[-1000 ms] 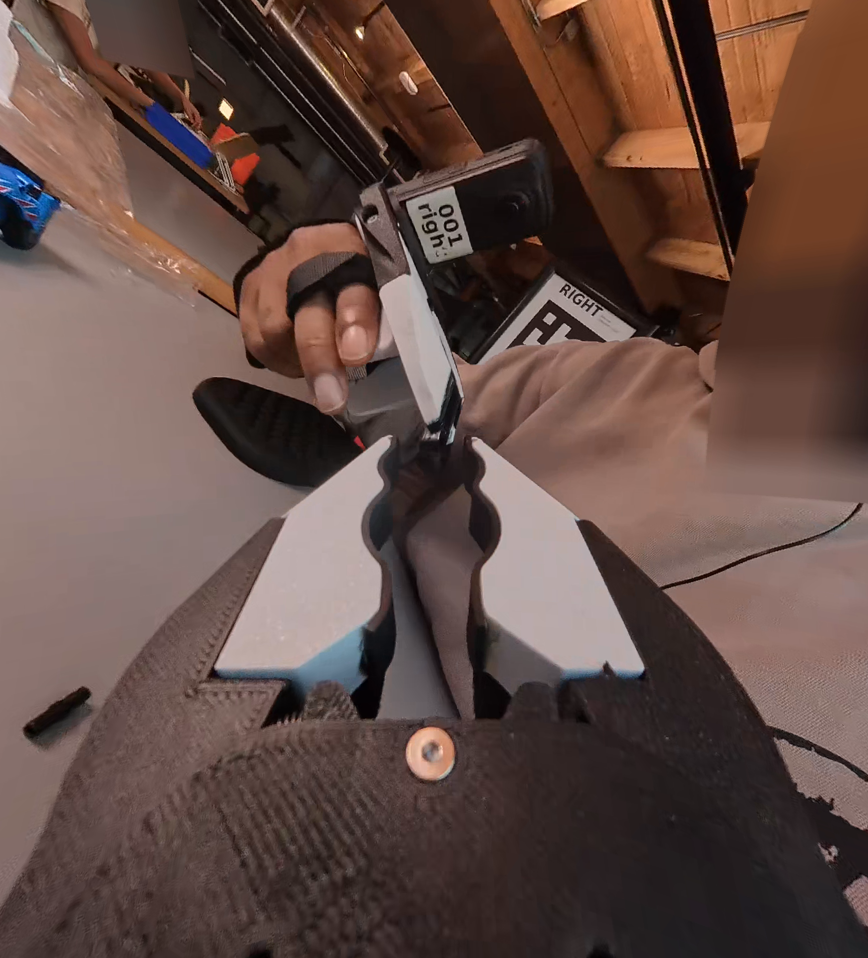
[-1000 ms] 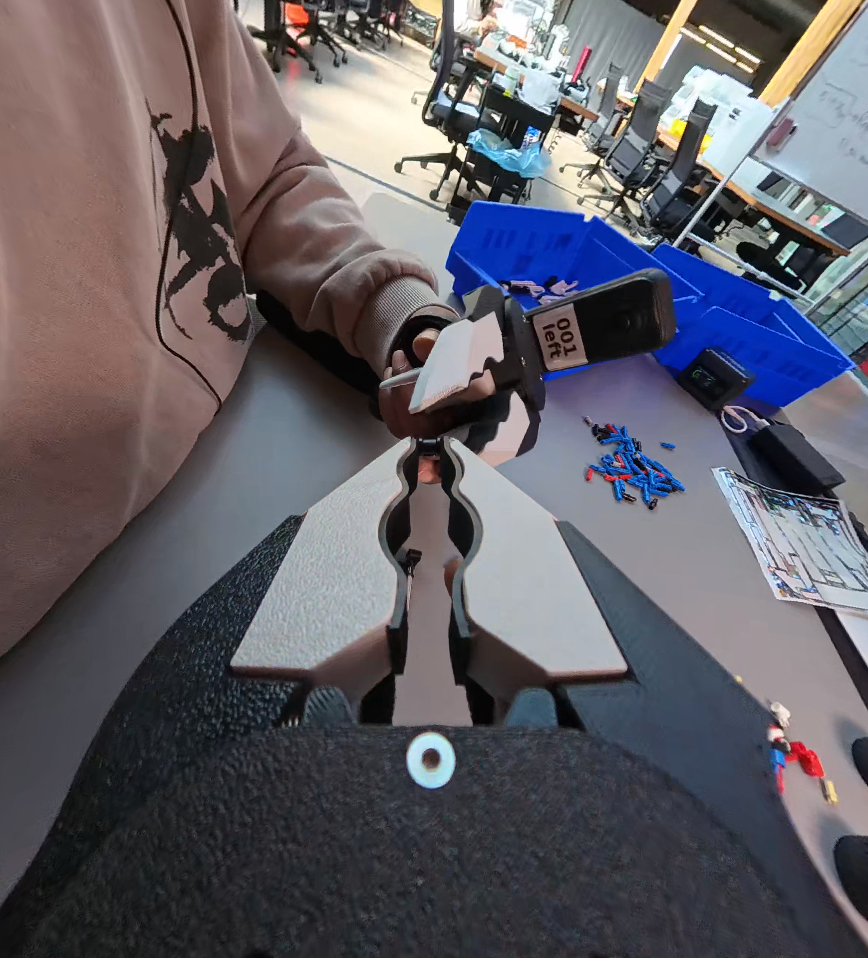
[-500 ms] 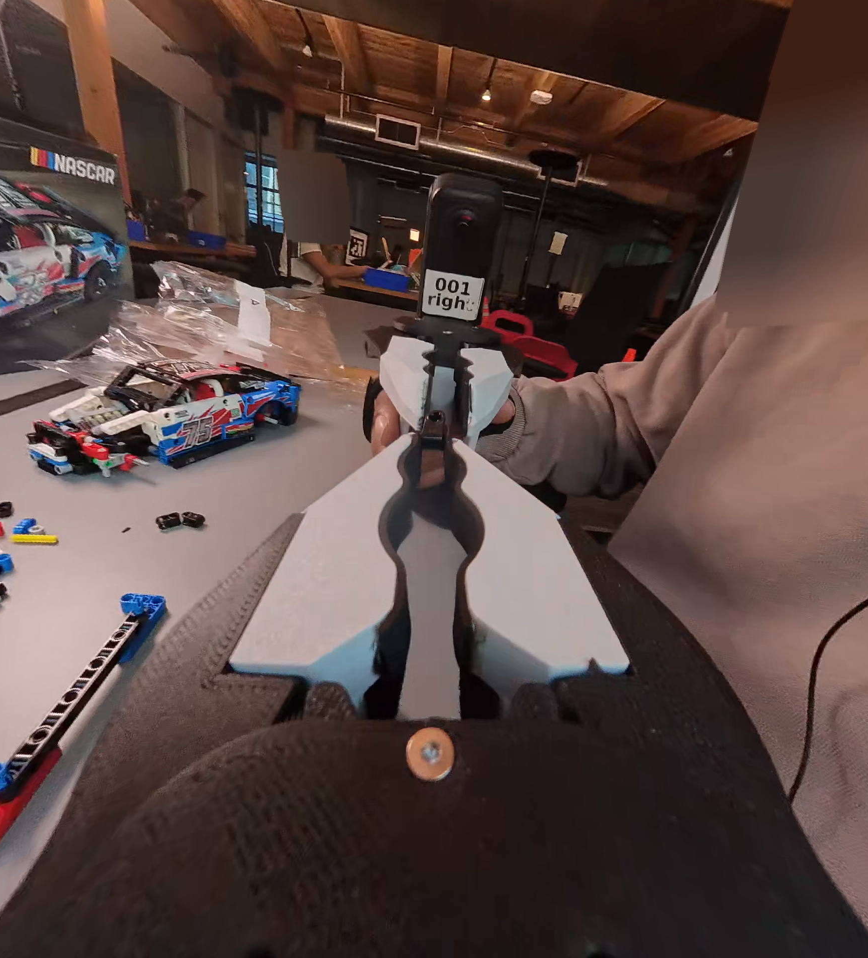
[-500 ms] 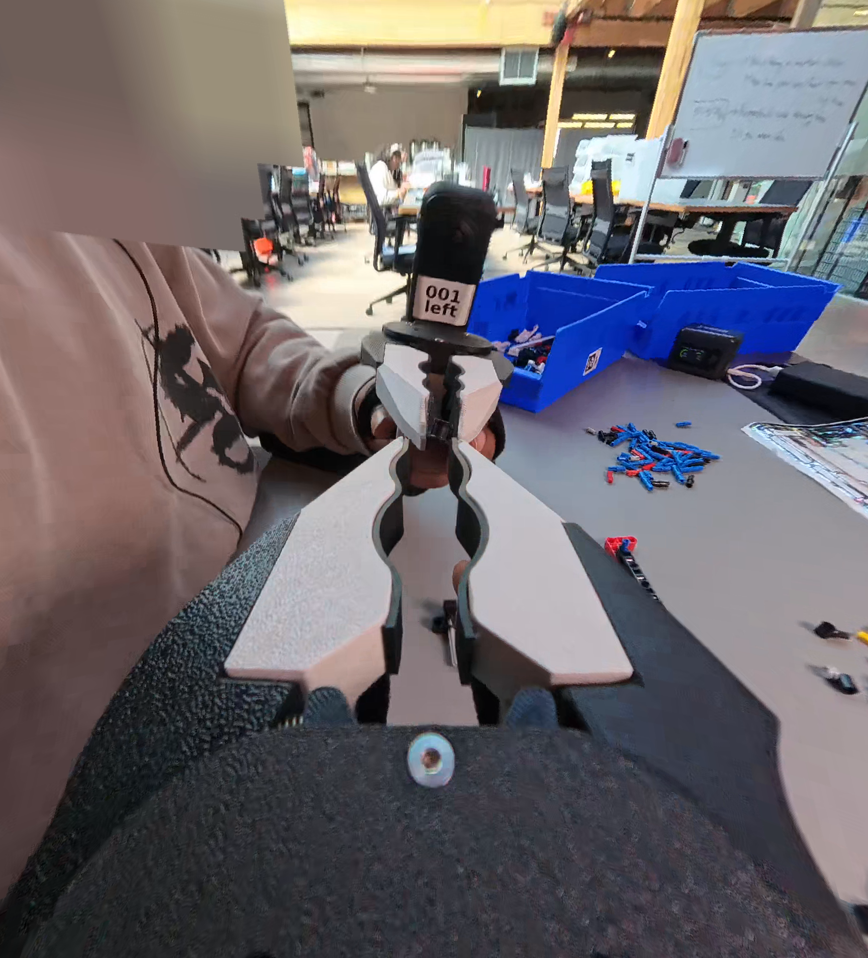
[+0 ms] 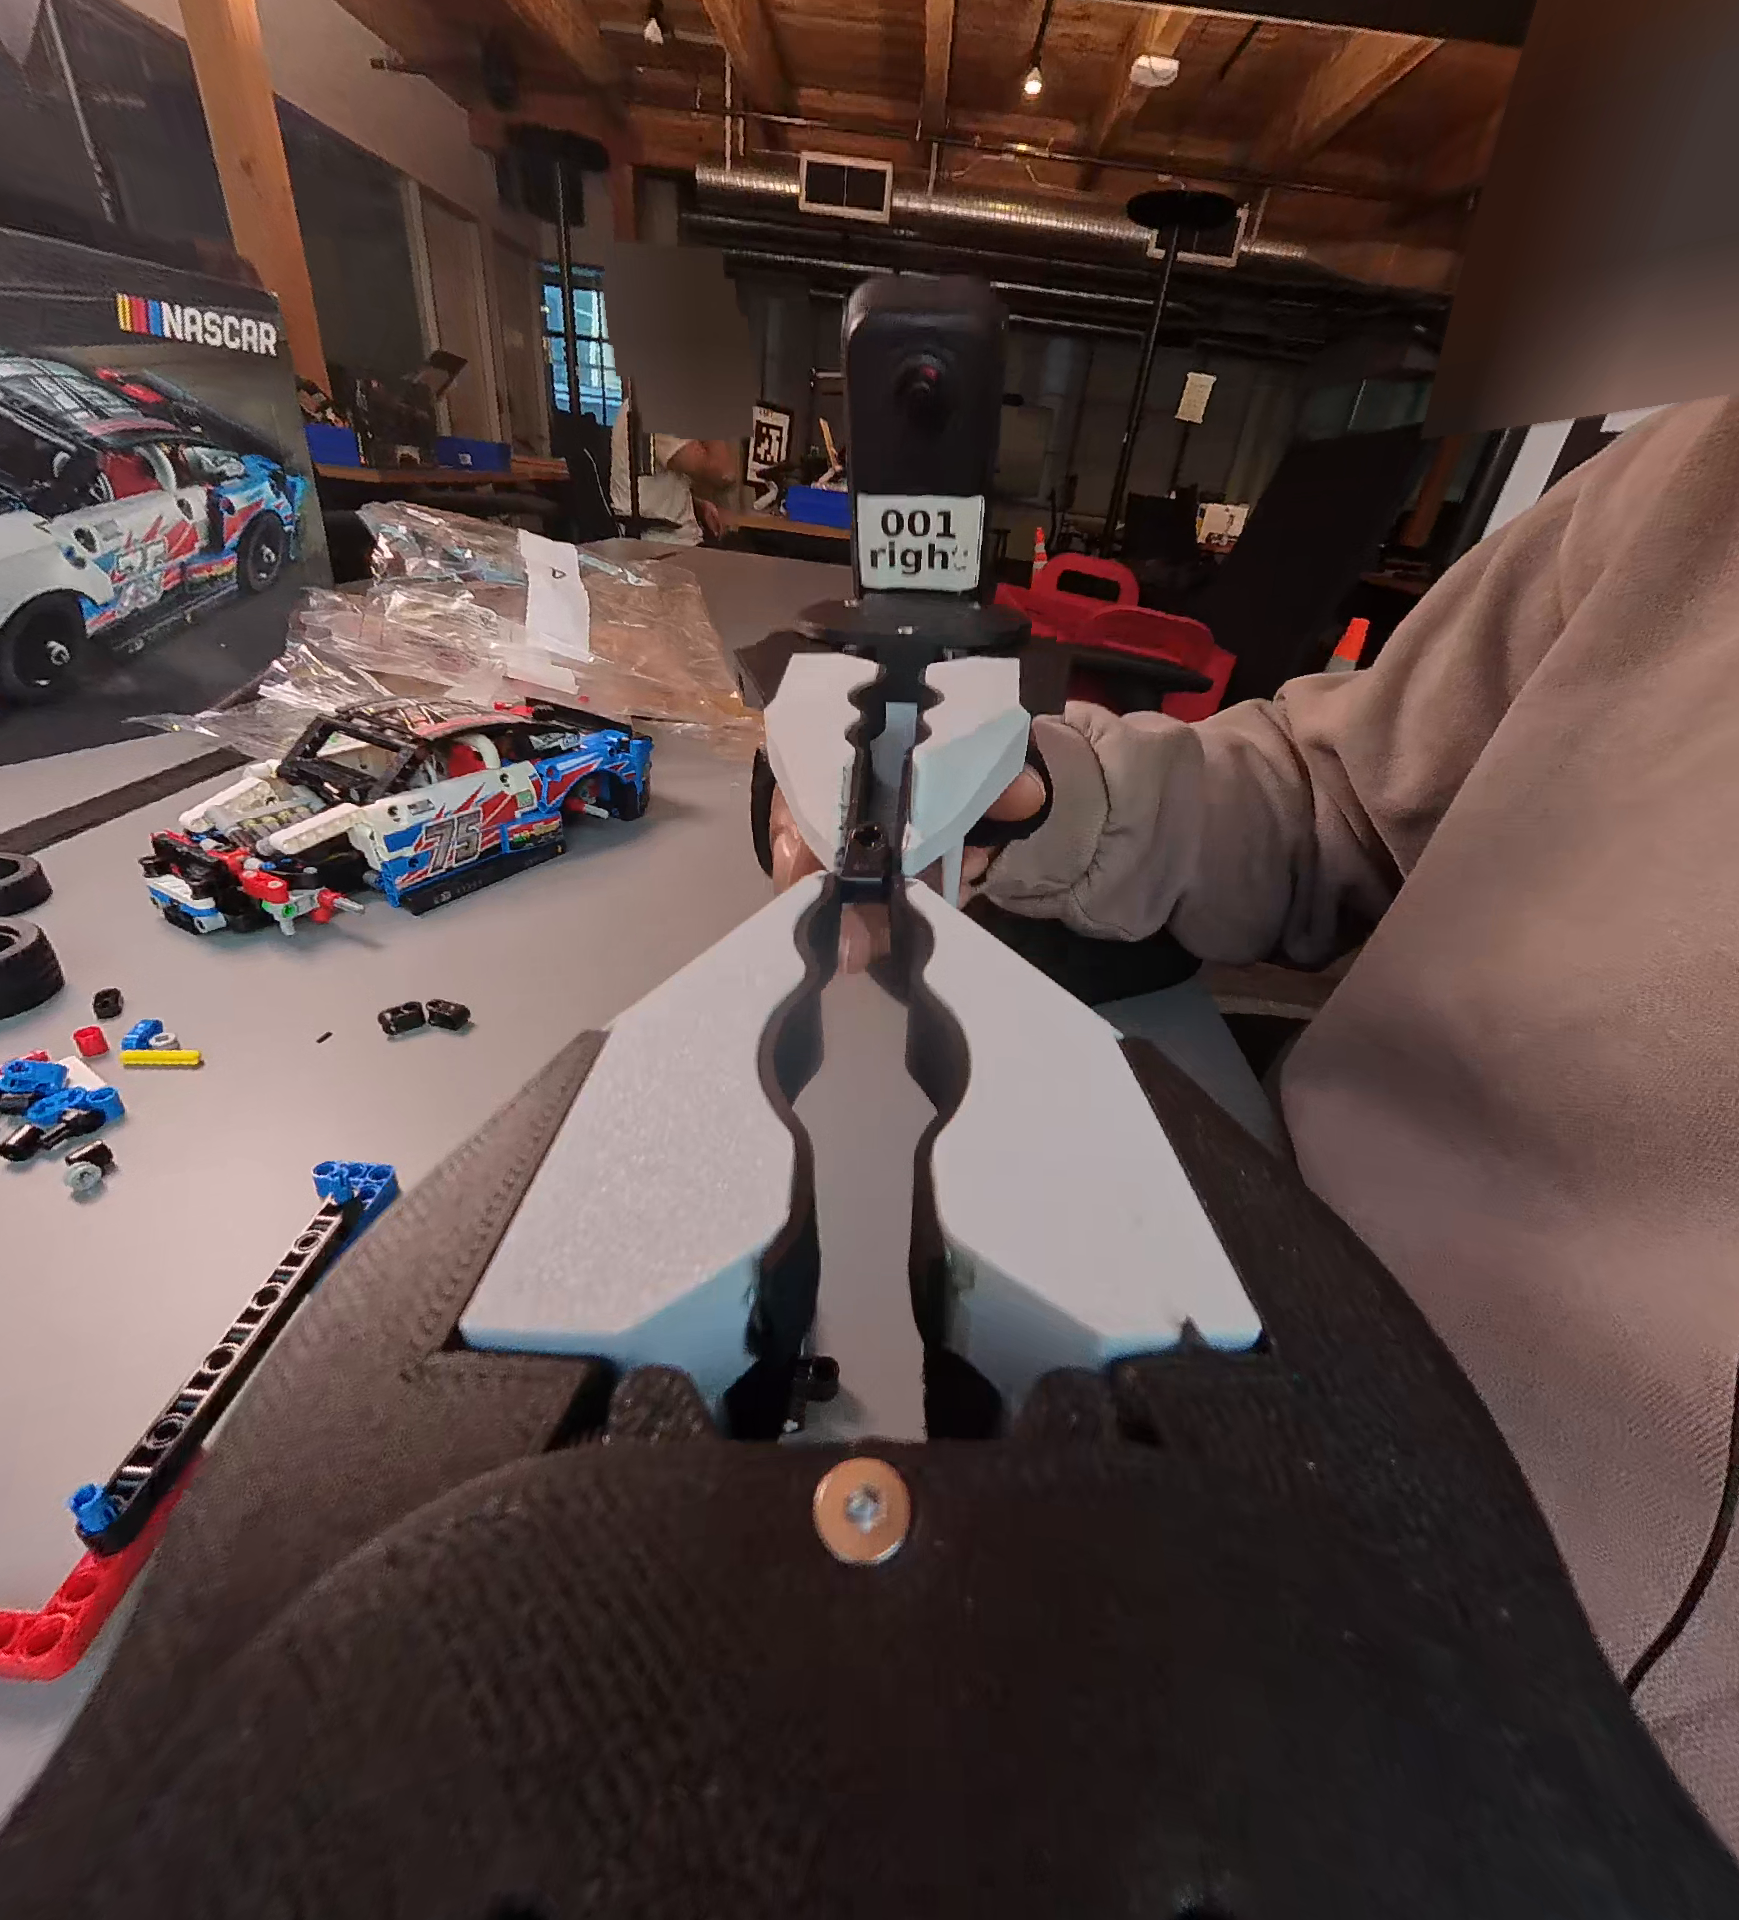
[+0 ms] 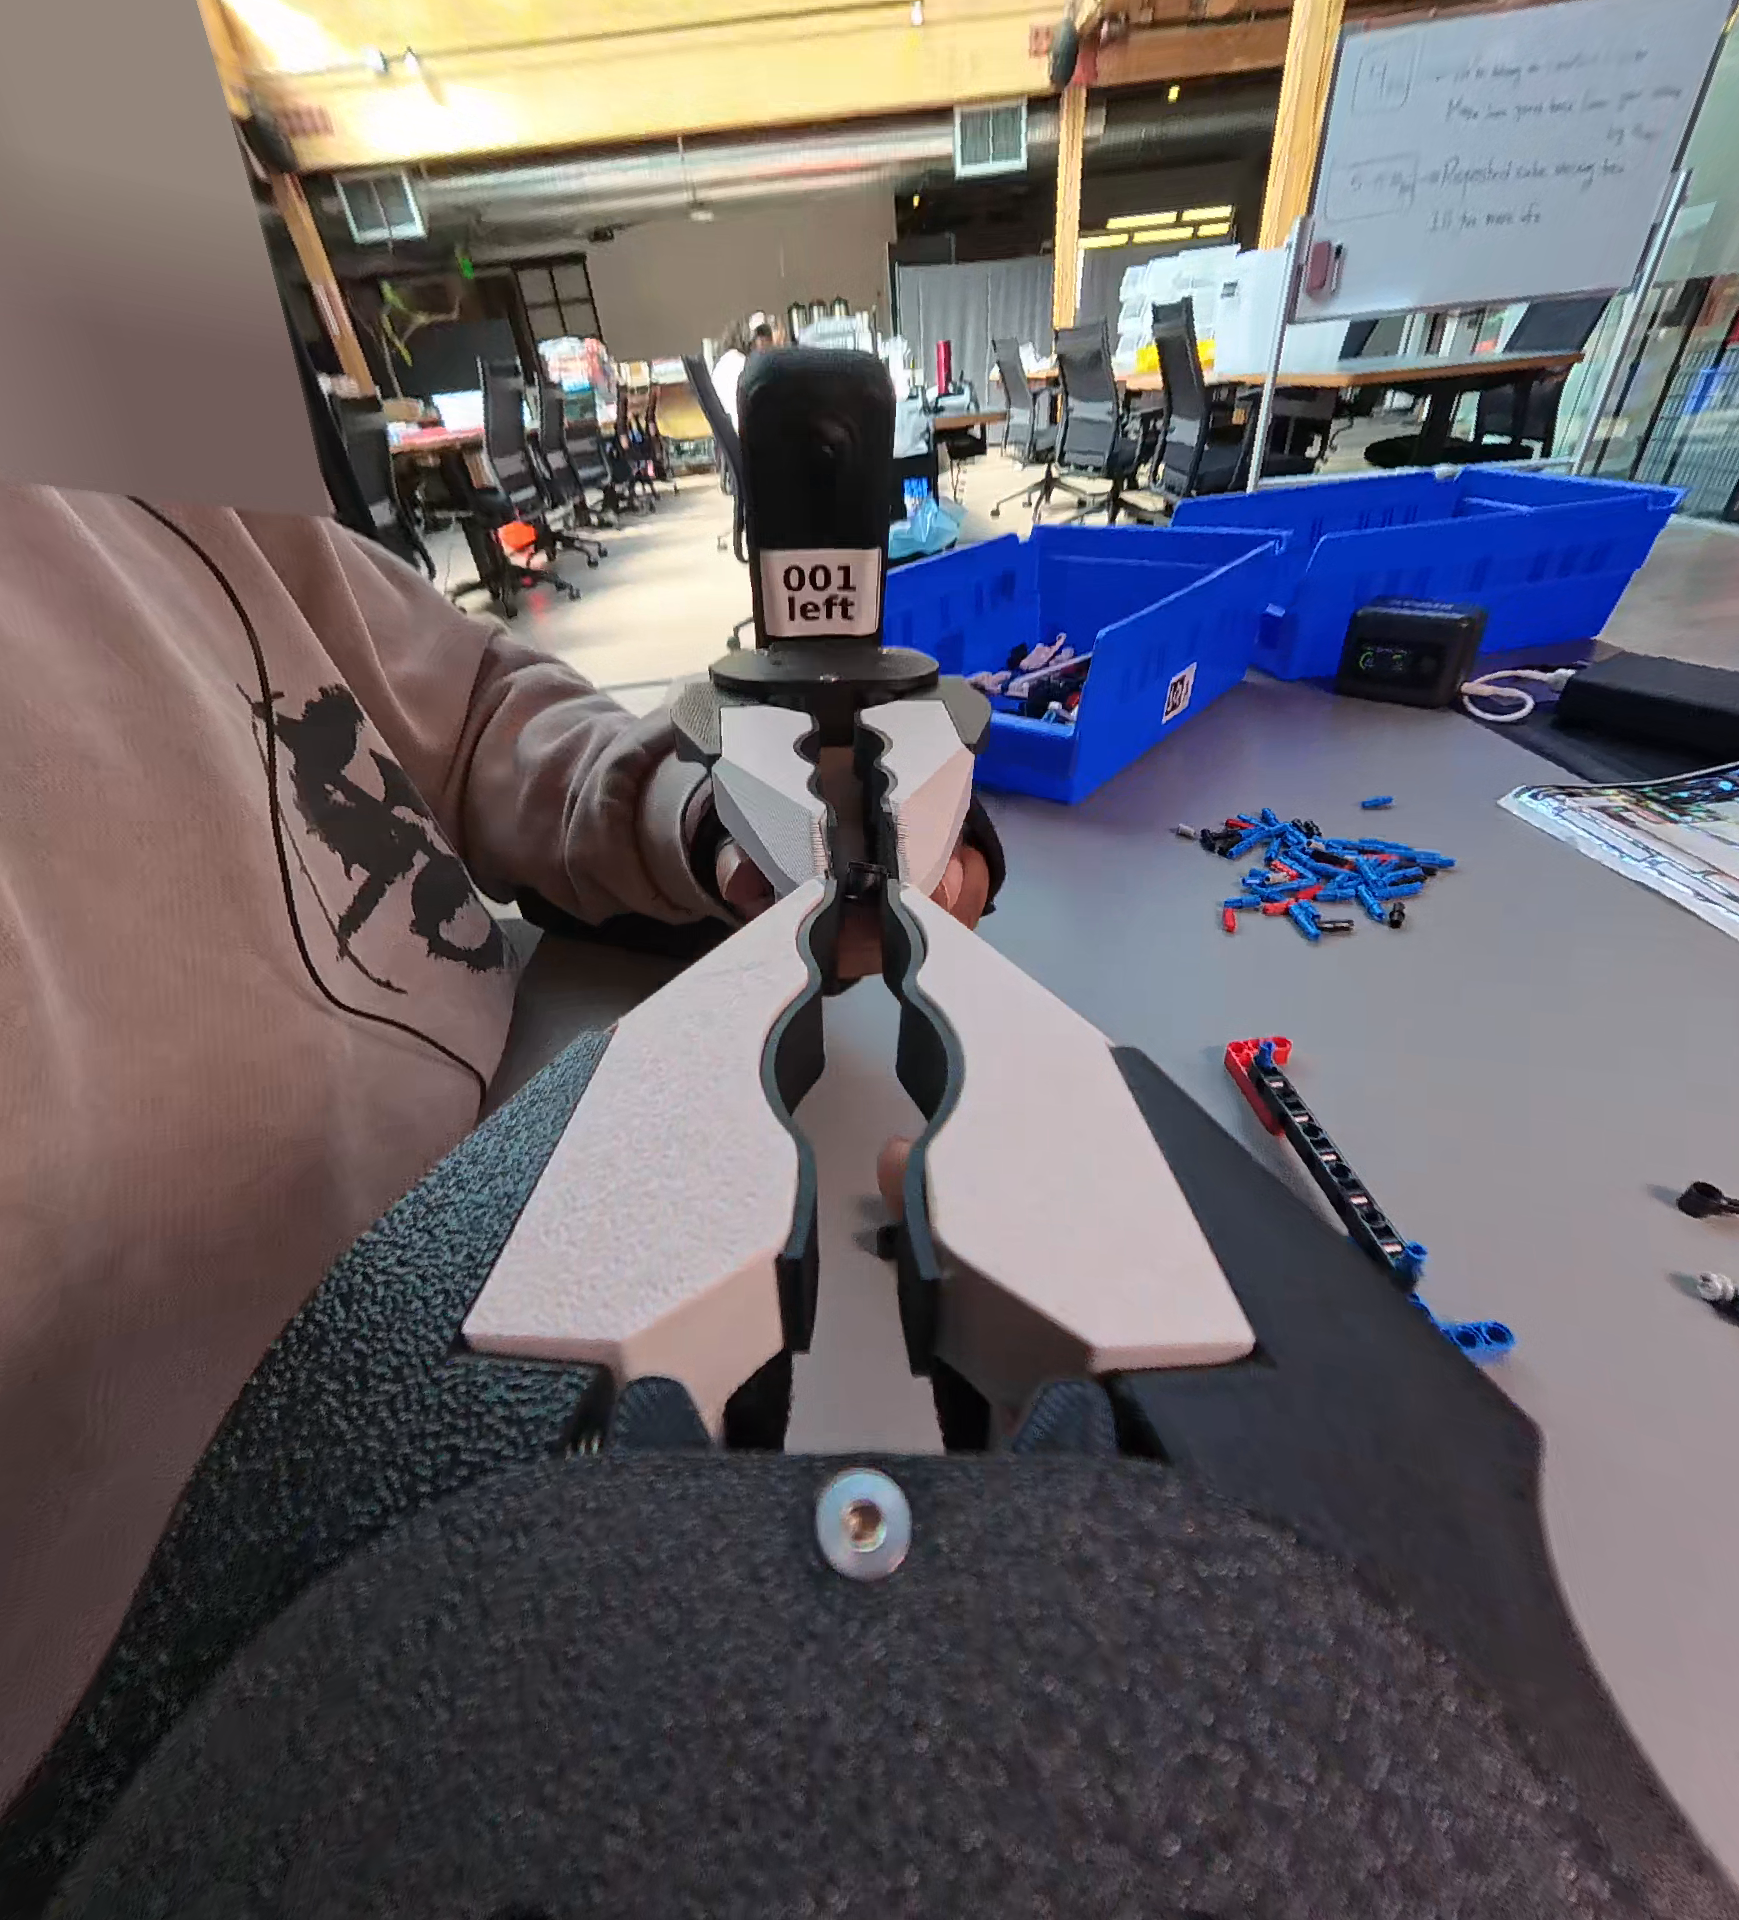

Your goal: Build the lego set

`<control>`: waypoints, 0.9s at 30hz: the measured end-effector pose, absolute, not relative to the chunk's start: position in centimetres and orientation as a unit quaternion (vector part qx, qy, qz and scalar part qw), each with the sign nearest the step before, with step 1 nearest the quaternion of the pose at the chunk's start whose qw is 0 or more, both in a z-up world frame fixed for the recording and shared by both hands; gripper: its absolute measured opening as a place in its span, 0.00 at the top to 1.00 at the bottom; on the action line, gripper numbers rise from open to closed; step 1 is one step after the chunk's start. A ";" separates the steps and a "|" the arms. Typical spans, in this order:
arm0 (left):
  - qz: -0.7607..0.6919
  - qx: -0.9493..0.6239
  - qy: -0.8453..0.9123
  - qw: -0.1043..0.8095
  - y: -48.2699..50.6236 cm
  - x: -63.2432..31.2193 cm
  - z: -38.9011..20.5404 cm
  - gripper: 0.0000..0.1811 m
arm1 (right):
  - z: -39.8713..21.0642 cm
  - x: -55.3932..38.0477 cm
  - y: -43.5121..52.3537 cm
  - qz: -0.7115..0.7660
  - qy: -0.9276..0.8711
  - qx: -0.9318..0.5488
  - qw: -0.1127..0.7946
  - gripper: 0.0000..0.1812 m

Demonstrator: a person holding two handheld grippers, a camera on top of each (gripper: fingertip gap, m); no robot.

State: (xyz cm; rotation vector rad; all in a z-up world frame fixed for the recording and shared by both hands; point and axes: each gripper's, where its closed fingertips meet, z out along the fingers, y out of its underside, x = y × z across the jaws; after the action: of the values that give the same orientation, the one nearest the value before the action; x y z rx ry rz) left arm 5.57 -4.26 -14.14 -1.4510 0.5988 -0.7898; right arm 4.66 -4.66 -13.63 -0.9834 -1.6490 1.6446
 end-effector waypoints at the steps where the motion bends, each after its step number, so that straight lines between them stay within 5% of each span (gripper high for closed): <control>1: -0.346 -0.643 0.269 0.628 -4.3 5.7 -14.6 0.96 | -14.0 4.8 -4.6 0.604 -0.641 -0.372 0.294 0.97; 10: -0.315 -0.685 0.310 0.579 -4.2 6.6 -17.2 0.96 | -16.8 5.6 -4.8 0.505 -0.746 -0.376 0.217 0.97; 27: -0.366 -0.663 0.210 0.618 -2.7 4.7 -15.3 0.96 | -14.4 3.8 -3.5 0.638 -0.593 -0.399 0.286 0.91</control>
State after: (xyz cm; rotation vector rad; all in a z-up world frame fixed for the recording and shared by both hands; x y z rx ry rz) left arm 4.73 -2.69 -15.32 -1.5268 0.4836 -0.8430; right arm 3.80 -3.53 -14.40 -1.0658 -1.5842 1.7063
